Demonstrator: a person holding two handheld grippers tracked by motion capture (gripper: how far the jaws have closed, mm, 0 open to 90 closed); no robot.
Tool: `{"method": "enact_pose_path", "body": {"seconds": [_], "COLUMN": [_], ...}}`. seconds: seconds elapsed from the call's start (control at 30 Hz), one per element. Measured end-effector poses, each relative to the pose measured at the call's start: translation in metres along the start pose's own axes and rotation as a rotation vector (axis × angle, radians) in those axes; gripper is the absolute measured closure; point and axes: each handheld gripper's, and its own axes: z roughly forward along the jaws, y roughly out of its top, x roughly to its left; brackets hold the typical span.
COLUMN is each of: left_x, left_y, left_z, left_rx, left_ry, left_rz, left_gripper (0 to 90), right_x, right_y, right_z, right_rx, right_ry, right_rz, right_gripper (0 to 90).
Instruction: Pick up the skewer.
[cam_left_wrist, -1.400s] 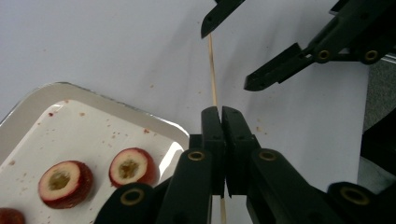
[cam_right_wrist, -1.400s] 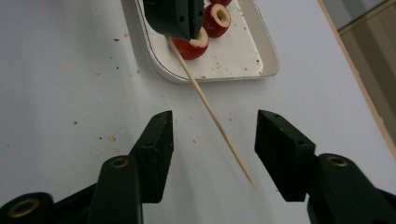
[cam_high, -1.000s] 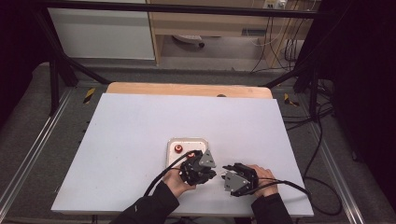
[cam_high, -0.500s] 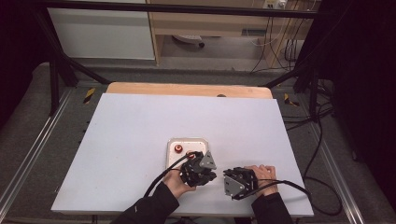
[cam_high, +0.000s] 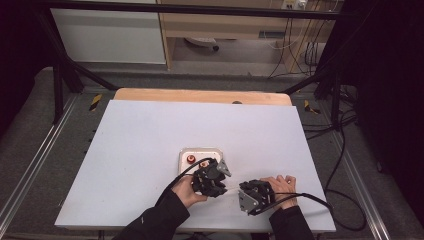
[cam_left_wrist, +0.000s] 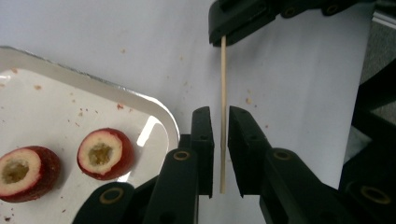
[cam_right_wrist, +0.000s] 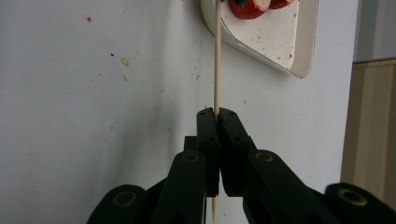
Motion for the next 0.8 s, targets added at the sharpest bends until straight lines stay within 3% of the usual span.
{"method": "enact_pose_path", "body": {"seconds": [0.23,0.43,0.57,0.73,0.77,0.8], "left_x": [-0.003,-0.008,-0.011,-0.010,-0.009,-0.008], "left_y": [0.004,0.008,0.007,0.004,0.000,-0.002], "left_z": [0.011,0.017,0.017,0.012,0.008,0.005], "left_rx": [0.073,0.102,0.097,0.077,0.057,0.054], "left_ry": [0.014,0.034,0.057,0.072,0.081,0.082], "left_rz": [0.030,0.046,0.056,0.061,0.052,0.046], "left_gripper": [85.3,87.2,88.4,88.5,88.5,88.5], "right_x": [0.002,0.003,0.004,0.002,-0.001,-0.002], "right_y": [0.007,0.010,0.010,0.009,0.007,0.006], "right_z": [0.003,0.003,0.003,0.002,-0.001,-0.002], "right_rx": [0.038,0.070,0.064,0.032,0.003,-0.005], "right_ry": [0.012,0.011,0.006,-0.008,-0.012,-0.020], "right_rz": [-0.053,-0.080,-0.086,-0.018,0.037,0.074], "right_gripper": [88.7,88.8,88.6,82.8,71.7,67.8]}}
